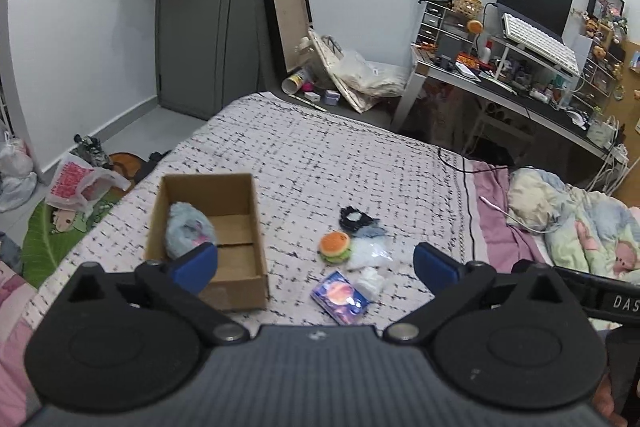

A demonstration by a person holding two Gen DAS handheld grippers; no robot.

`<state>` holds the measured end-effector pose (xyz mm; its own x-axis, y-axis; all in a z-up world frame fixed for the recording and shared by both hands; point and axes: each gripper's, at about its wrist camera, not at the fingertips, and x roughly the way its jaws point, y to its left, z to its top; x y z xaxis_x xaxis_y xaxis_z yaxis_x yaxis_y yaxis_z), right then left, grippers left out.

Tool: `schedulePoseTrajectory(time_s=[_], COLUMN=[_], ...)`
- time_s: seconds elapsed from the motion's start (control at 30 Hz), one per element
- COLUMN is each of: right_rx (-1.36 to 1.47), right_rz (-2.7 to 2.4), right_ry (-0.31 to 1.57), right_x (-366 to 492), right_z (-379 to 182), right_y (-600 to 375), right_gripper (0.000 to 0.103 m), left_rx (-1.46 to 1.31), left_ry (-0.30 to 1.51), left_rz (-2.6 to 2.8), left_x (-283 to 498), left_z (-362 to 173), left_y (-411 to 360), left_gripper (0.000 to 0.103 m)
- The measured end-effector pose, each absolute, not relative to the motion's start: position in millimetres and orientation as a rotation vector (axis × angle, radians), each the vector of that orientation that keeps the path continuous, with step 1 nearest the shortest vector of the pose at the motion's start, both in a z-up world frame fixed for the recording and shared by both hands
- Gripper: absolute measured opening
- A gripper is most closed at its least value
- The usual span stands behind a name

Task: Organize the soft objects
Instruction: 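Lift both tools away from the box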

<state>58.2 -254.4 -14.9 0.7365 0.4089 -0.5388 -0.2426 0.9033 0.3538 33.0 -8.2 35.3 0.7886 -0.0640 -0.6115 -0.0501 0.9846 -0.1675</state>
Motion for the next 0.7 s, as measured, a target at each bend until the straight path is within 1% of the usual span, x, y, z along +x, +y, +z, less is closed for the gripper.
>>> schedulePoseTrajectory(time_s=[0.37,0.7], right_rx=[0.242,0.291], right_rz=[0.335,0.294], right_ry=[0.687,0.723], right_x=[46.5,54.6], right_z=[-24.1,-38.8], right_y=[-272.7,-281.9], right_gripper=[0.103,0.103], left_rx=[-0.161,-0.189], left_ry=[0.746,0.746], left_rz=[0.027,0.028], left_x=[24.4,33.3], left_z=[14.5,0.2], left_y=[-26.5,-35.5], left_gripper=[0.103,0.102])
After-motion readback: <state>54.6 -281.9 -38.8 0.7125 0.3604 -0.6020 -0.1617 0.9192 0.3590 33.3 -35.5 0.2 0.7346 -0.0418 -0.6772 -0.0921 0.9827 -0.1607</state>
